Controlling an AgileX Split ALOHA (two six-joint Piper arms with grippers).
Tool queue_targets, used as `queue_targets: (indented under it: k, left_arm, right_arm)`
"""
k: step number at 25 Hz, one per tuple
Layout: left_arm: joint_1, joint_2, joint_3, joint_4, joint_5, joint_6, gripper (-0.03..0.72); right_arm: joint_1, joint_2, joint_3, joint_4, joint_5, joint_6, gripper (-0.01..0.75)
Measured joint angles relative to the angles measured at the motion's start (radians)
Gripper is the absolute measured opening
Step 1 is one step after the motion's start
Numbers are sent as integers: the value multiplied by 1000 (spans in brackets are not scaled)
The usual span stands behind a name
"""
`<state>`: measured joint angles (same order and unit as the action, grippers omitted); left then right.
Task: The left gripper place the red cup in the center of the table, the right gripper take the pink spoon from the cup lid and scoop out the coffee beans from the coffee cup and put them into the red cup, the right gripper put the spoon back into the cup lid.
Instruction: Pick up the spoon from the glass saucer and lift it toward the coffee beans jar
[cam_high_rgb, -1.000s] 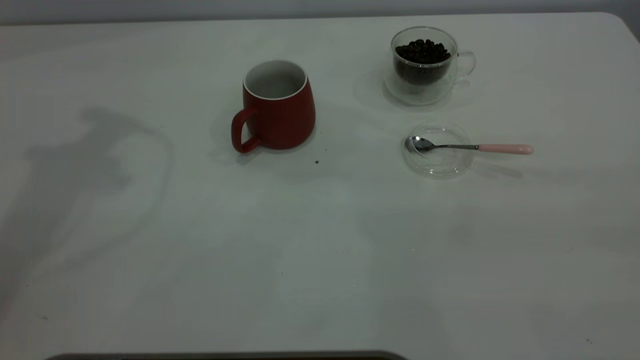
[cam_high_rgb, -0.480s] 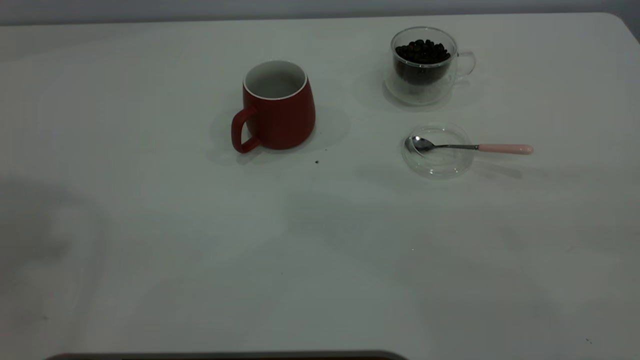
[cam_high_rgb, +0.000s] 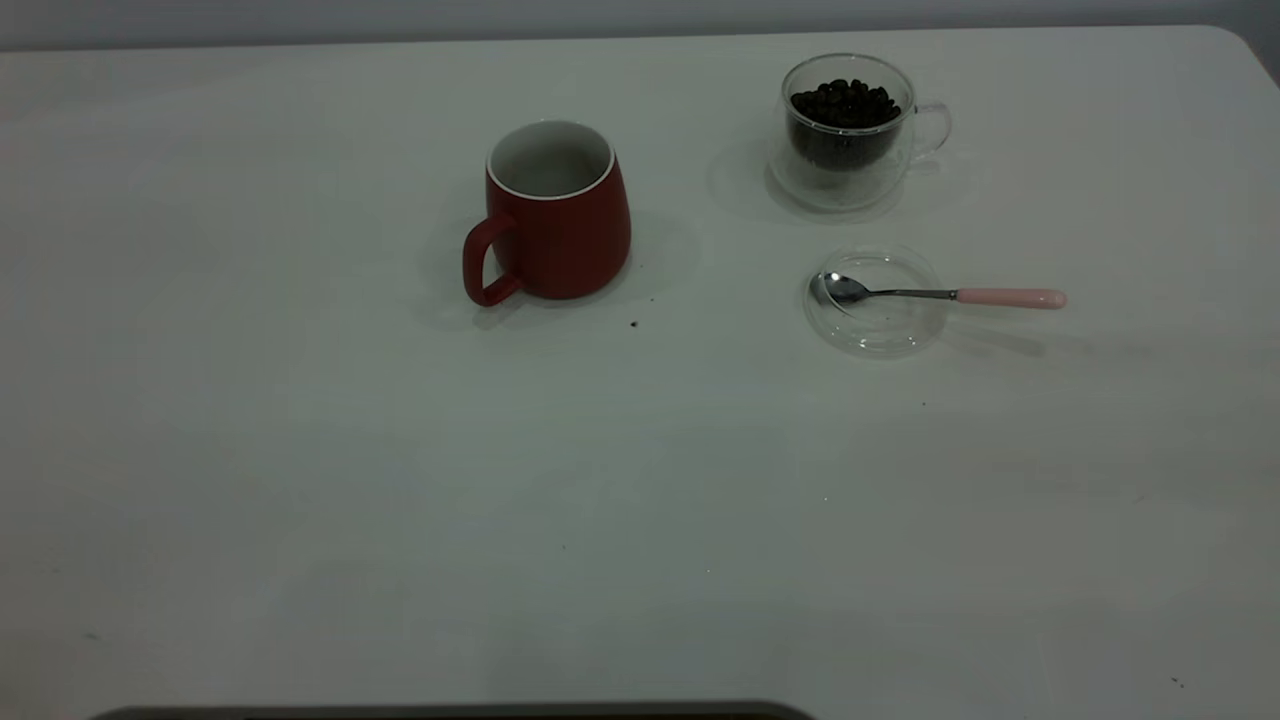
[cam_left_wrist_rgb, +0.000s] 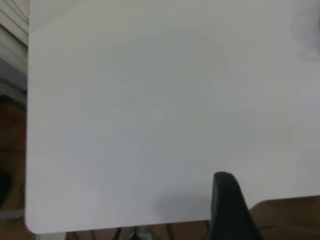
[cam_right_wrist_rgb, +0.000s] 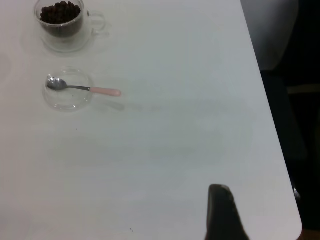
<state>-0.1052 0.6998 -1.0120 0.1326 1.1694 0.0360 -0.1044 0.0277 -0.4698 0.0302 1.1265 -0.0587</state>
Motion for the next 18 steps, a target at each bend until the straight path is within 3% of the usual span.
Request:
queue_targets:
  k: [6, 18]
  left_arm:
    - [0, -239, 154, -56, 1, -10, 492]
    - [0, -506, 285, -213, 1, -9, 492]
  right_arm:
    - [0, 0, 0, 0, 0, 0, 488]
    - [0, 0, 0, 0, 0, 0, 488]
